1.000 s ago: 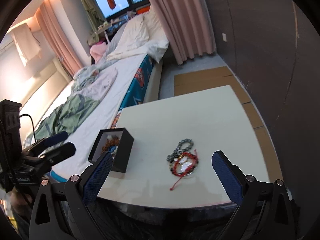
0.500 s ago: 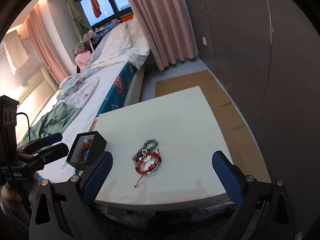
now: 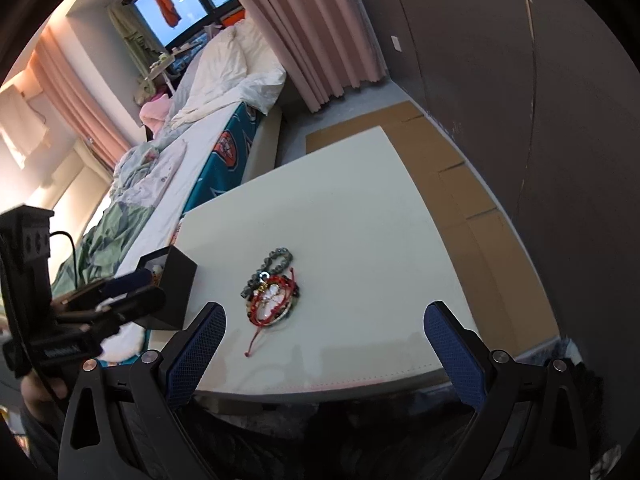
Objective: Organize jewelry
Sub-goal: 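Move the left tool over the red-string bracelet and grasp it, then carry the red-string bracelet into the black box with the left tool while the right tool grasps the silver hoop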
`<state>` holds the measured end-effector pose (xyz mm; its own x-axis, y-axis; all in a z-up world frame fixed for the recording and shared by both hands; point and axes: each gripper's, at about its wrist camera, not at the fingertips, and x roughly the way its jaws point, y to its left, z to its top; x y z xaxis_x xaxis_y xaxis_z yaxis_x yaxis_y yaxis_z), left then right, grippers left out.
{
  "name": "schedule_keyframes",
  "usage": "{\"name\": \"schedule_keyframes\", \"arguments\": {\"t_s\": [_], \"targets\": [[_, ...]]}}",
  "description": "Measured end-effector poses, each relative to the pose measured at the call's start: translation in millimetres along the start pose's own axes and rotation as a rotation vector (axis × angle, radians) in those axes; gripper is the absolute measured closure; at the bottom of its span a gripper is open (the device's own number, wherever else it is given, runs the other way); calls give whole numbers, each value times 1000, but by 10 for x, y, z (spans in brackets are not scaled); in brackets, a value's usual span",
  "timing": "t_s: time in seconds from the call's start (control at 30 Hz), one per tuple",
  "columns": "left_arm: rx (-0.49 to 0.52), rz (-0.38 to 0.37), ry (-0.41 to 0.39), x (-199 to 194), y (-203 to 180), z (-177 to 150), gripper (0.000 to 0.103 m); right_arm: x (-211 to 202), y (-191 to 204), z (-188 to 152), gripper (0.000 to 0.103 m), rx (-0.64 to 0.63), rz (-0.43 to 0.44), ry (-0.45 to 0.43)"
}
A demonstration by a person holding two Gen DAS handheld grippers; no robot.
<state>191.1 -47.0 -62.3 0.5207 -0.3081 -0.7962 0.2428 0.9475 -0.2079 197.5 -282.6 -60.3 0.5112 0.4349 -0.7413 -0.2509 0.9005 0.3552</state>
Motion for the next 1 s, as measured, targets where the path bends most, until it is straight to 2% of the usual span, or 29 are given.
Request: {"name": "schedule_keyframes", "arguments": {"t_s": [0.23,0.33,0.47,0.6,0.67,0.7,0.73,0.8,1.0], "targets": [[52,-17,107,358,-146,-140,51,96,-179,-63,3,32,-7,27],[66,0,147,509,-194,-204,57,137,-218,-99,3,39,-14,39],[66,17,181,692,-233,-232,58,119,-282,-122,3,47,-28,38],[83,31,212,873,-268,-241,64,103,-347,-151,3,56,-32,42],[84,52,246,979,-255,-275,81,123,-355,-159,3,58,-27,52],[82,57,235,969,-235,-283,89,135,-357,-159,3,58,-25,56],[72,46,221,952,-221,-277,101,151,-353,-149,3,55,-21,60],[29,7,227,921,-160,-272,103,186,-314,-143,3,48,-14,69],[9,3,188,643,-92,-209,103,266,-147,-112,3,15,43,65]]}}
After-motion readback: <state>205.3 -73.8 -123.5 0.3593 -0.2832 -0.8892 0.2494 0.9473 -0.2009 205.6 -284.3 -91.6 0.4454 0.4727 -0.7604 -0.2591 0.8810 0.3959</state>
